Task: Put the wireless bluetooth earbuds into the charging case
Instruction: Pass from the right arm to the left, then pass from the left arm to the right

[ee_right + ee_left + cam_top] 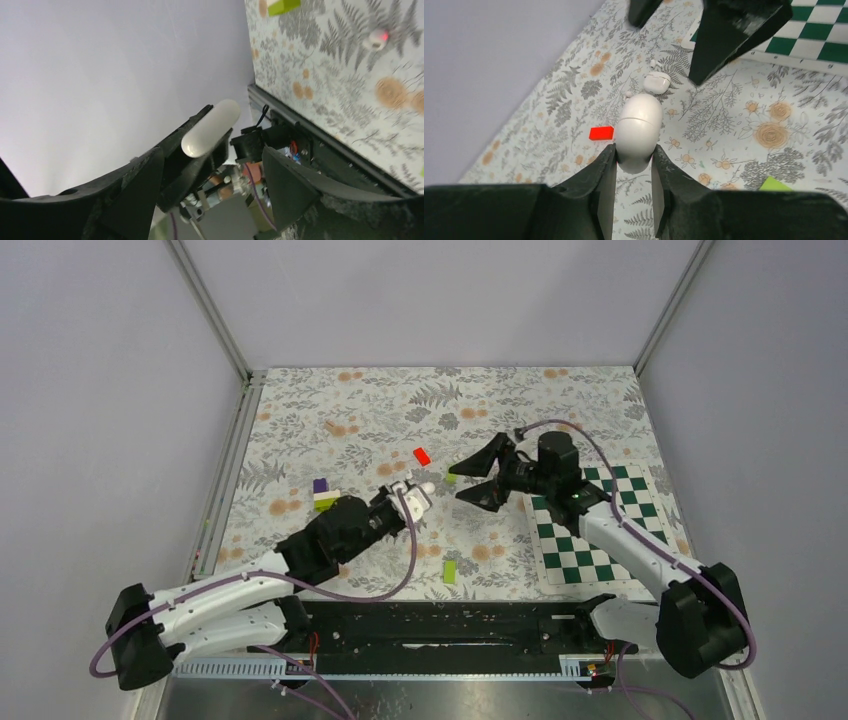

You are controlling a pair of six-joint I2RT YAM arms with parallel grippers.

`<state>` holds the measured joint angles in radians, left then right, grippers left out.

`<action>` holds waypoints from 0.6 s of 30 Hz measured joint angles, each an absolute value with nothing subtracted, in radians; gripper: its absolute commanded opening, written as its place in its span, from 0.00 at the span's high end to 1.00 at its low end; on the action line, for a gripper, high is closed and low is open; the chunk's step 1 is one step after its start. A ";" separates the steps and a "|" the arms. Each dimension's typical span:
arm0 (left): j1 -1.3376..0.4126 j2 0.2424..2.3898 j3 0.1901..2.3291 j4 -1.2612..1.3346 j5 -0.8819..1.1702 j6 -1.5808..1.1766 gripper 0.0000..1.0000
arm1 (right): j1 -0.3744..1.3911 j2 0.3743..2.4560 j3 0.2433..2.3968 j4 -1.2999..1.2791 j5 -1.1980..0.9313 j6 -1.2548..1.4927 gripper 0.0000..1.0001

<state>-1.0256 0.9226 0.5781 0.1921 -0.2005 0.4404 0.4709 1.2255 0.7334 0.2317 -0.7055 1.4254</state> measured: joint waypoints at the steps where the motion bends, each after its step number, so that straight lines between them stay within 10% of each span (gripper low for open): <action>1: -1.005 0.908 0.602 0.139 -0.184 0.392 1.00 | 0.447 1.206 0.733 0.218 -0.710 1.394 0.24; 7: -0.835 0.907 0.798 -0.167 -0.057 0.087 1.00 | 0.355 1.085 0.795 0.039 -0.701 1.110 0.43; 18: -0.552 1.183 1.046 -0.364 0.677 -0.332 1.00 | 0.356 0.853 0.715 0.133 -0.707 0.828 0.35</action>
<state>-0.5522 1.1831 1.0458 -0.3637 0.6769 -0.3317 0.3561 0.8528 0.7151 0.1333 -0.7067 0.8276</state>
